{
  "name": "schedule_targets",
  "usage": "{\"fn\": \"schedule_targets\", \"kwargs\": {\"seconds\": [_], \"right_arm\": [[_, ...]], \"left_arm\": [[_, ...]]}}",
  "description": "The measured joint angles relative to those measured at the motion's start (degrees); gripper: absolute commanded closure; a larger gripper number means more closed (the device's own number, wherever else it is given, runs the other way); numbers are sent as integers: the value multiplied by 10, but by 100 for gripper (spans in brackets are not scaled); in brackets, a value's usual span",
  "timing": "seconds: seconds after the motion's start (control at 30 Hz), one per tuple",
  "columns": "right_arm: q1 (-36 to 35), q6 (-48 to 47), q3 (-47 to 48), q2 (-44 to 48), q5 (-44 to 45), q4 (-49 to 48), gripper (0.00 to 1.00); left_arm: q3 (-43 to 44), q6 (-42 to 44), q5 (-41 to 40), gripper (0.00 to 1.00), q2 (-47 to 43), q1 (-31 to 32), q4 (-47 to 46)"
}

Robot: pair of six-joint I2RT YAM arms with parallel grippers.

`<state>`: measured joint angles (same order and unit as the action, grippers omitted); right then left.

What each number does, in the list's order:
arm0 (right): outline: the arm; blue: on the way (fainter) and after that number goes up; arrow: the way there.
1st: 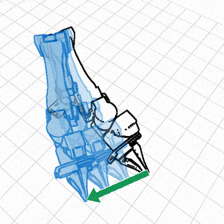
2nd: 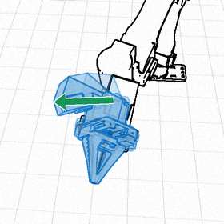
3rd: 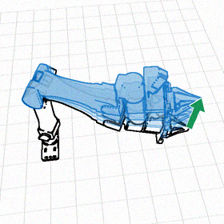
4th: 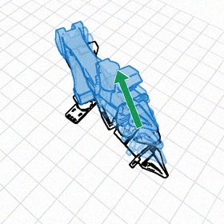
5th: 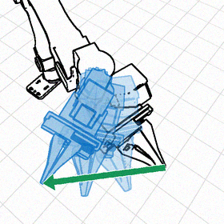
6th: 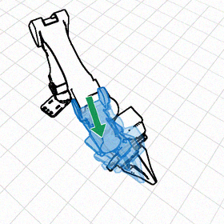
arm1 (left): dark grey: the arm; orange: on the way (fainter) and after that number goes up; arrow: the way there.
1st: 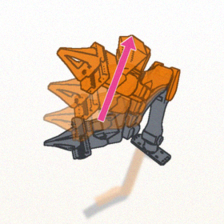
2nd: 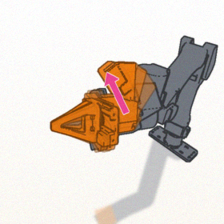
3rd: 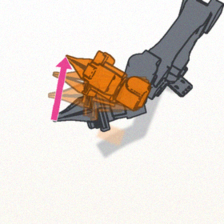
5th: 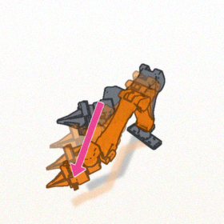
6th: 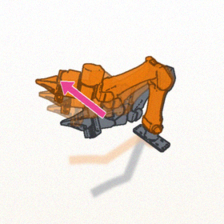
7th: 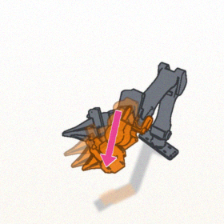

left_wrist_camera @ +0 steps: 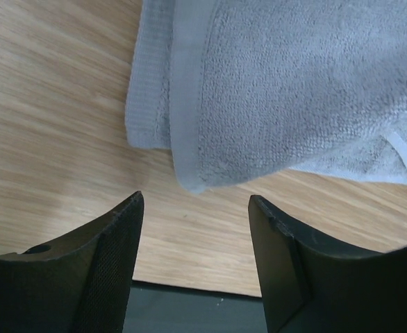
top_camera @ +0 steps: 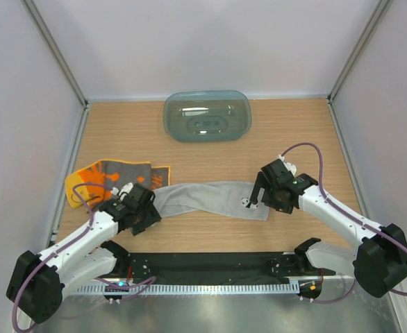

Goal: Roll the towels
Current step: Flatten the towel

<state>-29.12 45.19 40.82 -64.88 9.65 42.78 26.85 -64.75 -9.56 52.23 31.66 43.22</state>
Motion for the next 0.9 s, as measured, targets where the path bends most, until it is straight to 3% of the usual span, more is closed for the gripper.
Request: {"fn": "schedule_targets", "kwargs": {"seconds": [0.13, 0.23, 0.33, 0.37, 0.47, 0.67, 0.9], "right_arm": [[5, -2, 0, 0, 0, 0, 1], [11, -4, 0, -1, 0, -3, 1], [16, -6, -2, -8, -5, -10, 2], [18, -8, -3, -12, -8, -11, 4], [22, -12, -4, -19, -16, -17, 12], [23, -6, -38, -19, -51, -46, 38], [23, 19, -87, -25, -97, -75, 42]], "left_arm": [[-13, 0, -11, 40, 23, 1, -29], [-13, 1, -17, 49, 38, 1, -60], [-12, 4, -26, 66, 55, 1, -83], [-10, 5, -30, 77, 59, 1, -89], [-10, 8, -39, 98, 71, 1, -102], [-10, 12, -44, 100, 57, 1, -94], [6, 22, -53, 100, 23, 1, -64]]}}
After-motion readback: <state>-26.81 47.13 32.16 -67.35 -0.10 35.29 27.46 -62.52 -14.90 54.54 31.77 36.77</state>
